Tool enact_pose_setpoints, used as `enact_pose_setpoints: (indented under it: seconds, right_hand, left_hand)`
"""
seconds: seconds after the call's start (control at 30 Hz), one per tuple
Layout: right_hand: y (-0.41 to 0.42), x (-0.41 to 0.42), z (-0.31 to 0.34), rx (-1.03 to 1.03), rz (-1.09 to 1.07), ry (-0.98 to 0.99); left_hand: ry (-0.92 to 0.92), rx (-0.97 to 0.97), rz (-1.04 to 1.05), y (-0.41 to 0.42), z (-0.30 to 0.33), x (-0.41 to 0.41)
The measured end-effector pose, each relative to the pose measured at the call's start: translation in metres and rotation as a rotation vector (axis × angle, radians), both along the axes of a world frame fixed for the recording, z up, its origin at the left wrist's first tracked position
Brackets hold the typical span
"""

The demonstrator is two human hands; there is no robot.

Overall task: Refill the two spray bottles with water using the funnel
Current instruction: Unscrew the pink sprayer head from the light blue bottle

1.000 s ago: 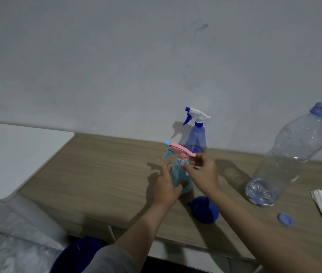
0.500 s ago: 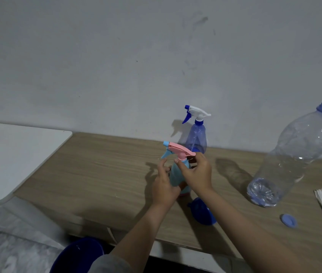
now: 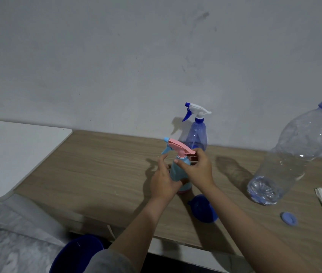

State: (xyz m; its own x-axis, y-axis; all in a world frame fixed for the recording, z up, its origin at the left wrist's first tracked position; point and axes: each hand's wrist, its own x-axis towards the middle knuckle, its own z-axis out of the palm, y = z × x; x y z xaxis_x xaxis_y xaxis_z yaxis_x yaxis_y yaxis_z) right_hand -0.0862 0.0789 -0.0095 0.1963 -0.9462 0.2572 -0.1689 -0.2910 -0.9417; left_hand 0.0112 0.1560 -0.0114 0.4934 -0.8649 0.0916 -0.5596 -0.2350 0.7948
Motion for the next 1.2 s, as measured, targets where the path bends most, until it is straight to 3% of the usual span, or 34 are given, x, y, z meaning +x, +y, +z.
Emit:
enact_pose_setpoints:
  seconds: [1.2]
  right_hand:
    - [0.003,-0.001,-0.004,0.048,0.049,-0.008]
  left_hand:
    - [-0.125,0.036,-0.018,0.002,-0.002,-0.004]
